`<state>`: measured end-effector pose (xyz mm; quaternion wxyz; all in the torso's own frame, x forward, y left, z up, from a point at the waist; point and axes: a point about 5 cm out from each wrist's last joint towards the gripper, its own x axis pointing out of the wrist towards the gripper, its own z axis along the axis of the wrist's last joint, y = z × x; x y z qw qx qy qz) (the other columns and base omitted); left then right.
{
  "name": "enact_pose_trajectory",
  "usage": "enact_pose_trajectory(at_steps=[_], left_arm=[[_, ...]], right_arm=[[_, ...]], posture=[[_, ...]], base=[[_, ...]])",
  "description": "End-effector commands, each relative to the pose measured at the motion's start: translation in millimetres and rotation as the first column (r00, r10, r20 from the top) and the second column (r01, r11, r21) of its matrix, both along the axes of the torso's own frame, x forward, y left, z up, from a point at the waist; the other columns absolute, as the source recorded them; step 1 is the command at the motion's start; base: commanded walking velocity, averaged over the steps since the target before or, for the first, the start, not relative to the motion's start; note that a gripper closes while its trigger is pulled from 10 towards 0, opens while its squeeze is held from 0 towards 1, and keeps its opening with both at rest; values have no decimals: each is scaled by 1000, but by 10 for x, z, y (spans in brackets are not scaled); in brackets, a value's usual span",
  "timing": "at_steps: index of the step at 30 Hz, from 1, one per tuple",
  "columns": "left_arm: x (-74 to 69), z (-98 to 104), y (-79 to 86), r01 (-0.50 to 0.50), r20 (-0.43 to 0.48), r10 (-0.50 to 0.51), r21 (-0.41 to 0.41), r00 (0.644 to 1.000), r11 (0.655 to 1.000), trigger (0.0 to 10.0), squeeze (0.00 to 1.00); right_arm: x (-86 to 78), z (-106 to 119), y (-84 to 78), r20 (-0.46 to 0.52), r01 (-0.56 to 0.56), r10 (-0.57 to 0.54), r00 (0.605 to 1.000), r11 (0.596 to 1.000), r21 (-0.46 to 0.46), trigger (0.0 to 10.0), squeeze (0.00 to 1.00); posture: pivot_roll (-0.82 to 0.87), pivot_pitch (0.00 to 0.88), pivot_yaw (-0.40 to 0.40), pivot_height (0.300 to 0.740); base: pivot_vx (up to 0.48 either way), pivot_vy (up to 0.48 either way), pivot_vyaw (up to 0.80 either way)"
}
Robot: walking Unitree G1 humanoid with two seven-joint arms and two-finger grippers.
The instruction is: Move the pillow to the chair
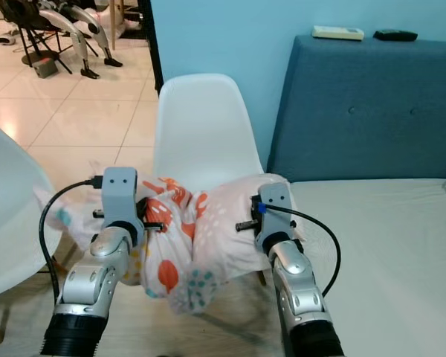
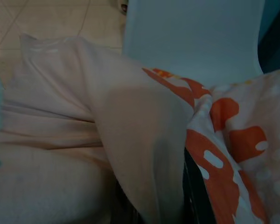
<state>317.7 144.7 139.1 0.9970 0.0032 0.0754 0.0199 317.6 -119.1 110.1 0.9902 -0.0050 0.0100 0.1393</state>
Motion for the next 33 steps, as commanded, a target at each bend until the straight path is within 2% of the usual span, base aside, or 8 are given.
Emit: enact_pose_trajectory(at_steps=[1,6,28,33], left_arm=[[17,162,-87,41,90,-40,-10,995,999,10000,0],[6,178,-82,53,99,-50,-30,994,998,10000,0],[13,191,-49,37,114,-31,-54,993,998,10000,0],[15,193,-47,38,117,-32,-53,993,998,10000,0]], right_arm=[[37,195,43,89,-21,18,996,999,28,10000,0],[53,221,36,101,-20,17,995,999,26,10000,0],[53,213,69,102,-39,37,994,999,18,10000,0],[46,212,99,111,-61,64,992,998,-26,10000,0]], posture=[[45,105,-27,730],[46,103,-27,730],[50,90,-28,730],[51,86,-27,730]], base=[[0,0,0],[126,0,0],[380,0,0],[385,0,0]])
